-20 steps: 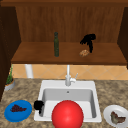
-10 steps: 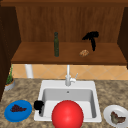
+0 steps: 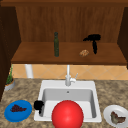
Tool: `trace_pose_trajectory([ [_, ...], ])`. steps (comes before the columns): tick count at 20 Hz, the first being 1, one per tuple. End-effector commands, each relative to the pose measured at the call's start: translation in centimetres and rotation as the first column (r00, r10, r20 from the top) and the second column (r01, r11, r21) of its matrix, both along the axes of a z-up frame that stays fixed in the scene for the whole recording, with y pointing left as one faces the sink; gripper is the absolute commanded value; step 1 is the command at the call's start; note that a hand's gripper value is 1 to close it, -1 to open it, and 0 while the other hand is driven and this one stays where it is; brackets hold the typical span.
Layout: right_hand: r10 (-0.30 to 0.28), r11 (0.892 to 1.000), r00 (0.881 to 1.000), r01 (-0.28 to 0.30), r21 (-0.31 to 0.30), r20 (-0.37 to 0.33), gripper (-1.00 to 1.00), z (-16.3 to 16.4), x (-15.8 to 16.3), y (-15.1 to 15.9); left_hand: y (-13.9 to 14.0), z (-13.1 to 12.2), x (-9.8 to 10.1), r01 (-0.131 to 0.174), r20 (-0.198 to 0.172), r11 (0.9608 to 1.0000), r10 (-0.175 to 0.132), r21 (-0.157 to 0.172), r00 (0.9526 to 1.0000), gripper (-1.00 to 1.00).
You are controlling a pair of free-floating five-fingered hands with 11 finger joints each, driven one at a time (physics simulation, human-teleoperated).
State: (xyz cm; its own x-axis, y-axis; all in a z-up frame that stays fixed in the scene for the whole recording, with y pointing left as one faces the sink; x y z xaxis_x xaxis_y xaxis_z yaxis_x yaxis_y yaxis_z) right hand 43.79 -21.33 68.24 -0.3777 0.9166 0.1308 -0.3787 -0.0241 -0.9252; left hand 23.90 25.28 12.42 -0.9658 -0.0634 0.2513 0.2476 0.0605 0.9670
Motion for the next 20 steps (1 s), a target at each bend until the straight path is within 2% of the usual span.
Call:
trace_pose_trajectory([
  [1, -0.043, 0.999, 0.999, 0.042, 0.033, 0.026, -1.0, 0.0, -2.1, -0.2, 0.0, 0.0, 0.0, 0.0, 0.0, 1.0, 0.0, 0.0, 1.0, 0.0],
  [10, -0.038, 0.998, 0.999, 0.037, 0.044, 0.02, -1.0, -1.0, -9.0, -0.9, 0.0, 0.0, 0.0, 0.0, 0.0, 1.0, 0.0, 0.0, 1.0, 0.0],
  [12, -0.034, 0.997, 0.999, 0.031, 0.074, 0.041, -1.0, -1.3, -10.2, -0.9, 0.0, 0.0, 0.0, 0.0, 0.0, 1.0, 0.0, 0.0, 1.0, 0.0],
  [20, -0.049, 0.996, 0.995, 0.042, 0.077, 0.092, -1.0, -2.3, -14.9, -0.9, 0.0, 0.0, 0.0, 0.0, 0.0, 1.0, 0.0, 0.0, 1.0, 0.0],
])
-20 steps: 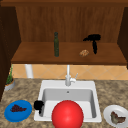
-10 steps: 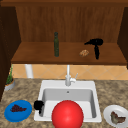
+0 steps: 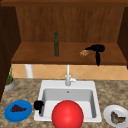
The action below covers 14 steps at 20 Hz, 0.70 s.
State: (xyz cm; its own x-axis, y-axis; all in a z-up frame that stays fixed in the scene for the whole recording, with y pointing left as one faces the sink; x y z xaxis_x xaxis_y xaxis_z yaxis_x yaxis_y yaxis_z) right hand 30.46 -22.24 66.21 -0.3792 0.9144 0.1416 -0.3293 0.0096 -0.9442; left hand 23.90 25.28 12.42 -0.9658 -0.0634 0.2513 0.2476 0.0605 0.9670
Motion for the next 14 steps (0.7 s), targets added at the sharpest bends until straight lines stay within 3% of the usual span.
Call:
trace_pose_trajectory([
  [1, -0.037, 0.999, 0.999, 0.036, 0.04, 0.037, -1.0, -0.3, -2.4, 0.0, 0.0, 0.0, 0.0, 0.0, 0.0, 1.0, 0.0, 0.0, 1.0, 0.0],
  [14, -0.062, 0.997, 0.997, 0.059, 0.056, 0.053, -1.0, -2.7, -11.4, -0.1, 0.0, 0.0, 0.0, 0.0, 0.0, 1.0, 0.0, 0.0, 1.0, 0.0],
])
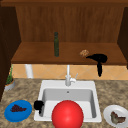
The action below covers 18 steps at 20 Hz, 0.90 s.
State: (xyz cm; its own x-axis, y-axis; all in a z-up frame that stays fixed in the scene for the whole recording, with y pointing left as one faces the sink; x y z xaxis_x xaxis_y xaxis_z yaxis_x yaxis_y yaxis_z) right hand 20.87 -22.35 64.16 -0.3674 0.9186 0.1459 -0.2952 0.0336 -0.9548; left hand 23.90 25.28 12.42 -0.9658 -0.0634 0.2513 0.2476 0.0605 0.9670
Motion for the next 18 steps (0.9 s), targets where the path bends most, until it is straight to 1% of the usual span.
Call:
trace_pose_trajectory([
  [1, -0.045, 0.998, 0.999, 0.045, 0.035, 0.021, -1.0, -1.0, -2.4, 0.0, 0.0, 0.0, 0.0, 0.0, 0.0, 1.0, 0.0, 0.0, 1.0, 0.0],
  [3, -0.047, 0.999, 0.998, 0.046, 0.025, 0.035, -1.0, -2.1, -3.7, 0.0, 0.0, 0.0, 0.0, 0.0, 0.0, 1.0, 0.0, 0.0, 1.0, 0.0],
  [6, -0.029, 0.999, 0.995, 0.027, 0.02, 0.094, -1.0, -4.6, -5.7, -0.4, 0.0, 0.0, 0.0, 0.0, 0.0, 1.0, 0.0, 0.0, 1.0, 0.0],
  [8, -0.03, 0.999, 0.99, 0.028, 0.017, 0.138, -1.0, -5.8, -6.8, -0.7, 0.0, 0.0, 0.0, 0.0, 0.0, 1.0, 0.0, 0.0, 1.0, 0.0],
  [10, -0.034, 0.999, 0.986, 0.031, 0.02, 0.166, -1.0, -7.1, -7.9, -1.0, 0.0, 0.0, 0.0, 0.0, 0.0, 1.0, 0.0, 0.0, 1.0, 0.0],
  [12, -0.026, 1.0, 0.986, 0.022, 0.022, 0.166, -1.0, -8.8, -9.5, -1.3, 0.0, 0.0, 0.0, 0.0, 0.0, 1.0, 0.0, 0.0, 1.0, 0.0],
  [15, -0.012, 1.0, 0.987, 0.01, 0.015, 0.157, -1.0, -11.1, -10.2, -1.6, 0.0, 0.0, 0.0, 0.0, 0.0, 1.0, 0.0, 0.0, 1.0, 0.0],
  [16, -0.008, 1.0, 0.989, 0.011, -0.016, 0.148, -1.0, -11.9, -9.5, -1.2, 0.0, 0.0, 0.0, 0.0, 0.0, 1.0, 0.0, 0.0, 1.0, 0.0],
  [17, -0.012, 0.998, 0.99, 0.02, -0.053, 0.143, -1.0, -11.8, -9.4, -1.2, 0.0, 0.0, 0.0, 0.0, 0.0, 1.0, 0.0, 0.0, 1.0, 0.0],
  [18, 0.002, 0.997, 0.99, 0.01, -0.08, 0.14, -1.0, -12.1, -9.5, -0.8, 0.0, 0.0, 0.0, 0.0, 0.0, 1.0, 0.0, 0.0, 1.0, 0.0],
])
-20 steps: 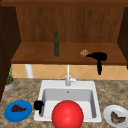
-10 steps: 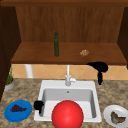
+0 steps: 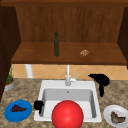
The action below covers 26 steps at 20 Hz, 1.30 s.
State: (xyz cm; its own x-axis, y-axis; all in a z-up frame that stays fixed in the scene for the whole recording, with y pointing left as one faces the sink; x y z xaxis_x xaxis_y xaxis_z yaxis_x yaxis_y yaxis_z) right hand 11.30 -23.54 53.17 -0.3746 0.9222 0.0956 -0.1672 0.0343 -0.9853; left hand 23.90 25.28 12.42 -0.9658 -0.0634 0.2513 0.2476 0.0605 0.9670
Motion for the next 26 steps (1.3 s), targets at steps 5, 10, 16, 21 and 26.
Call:
trace_pose_trajectory([
  [5, 0.052, 0.99, 0.999, -0.049, -0.136, 0.018, -1.0, -4.3, 0.3, 1.3, 0.0, 0.0, 0.0, 0.0, 0.0, 1.0, 0.0, 0.0, 1.0, 0.0],
  [10, 0.065, 0.993, 0.997, -0.06, -0.101, 0.052, -1.0, -5.9, 2.6, 2.9, 0.0, 0.0, 0.0, 0.0, 0.0, 1.0, 0.0, 0.0, 1.0, 0.0],
  [16, 0.034, 0.997, 0.992, -0.025, -0.076, 0.12, -1.0, -7.6, 6.3, 4.5, 0.0, 0.0, 0.0, 0.0, 0.0, 1.0, 0.0, 0.0, 1.0, 0.0],
  [21, 0.041, 0.996, 0.995, -0.034, -0.082, 0.09, -1.0, -10.8, 10.3, 6.3, 0.0, 0.0, 0.0, 0.0, 0.0, 1.0, 0.0, 0.0, 1.0, 0.0],
  [26, 0.053, 0.997, 0.995, -0.048, -0.056, 0.079, -1.0, -12.7, 14.4, 6.5, 0.0, 0.0, 0.0, 0.0, 0.0, 1.0, 0.0, 0.0, 1.0, 0.0],
])
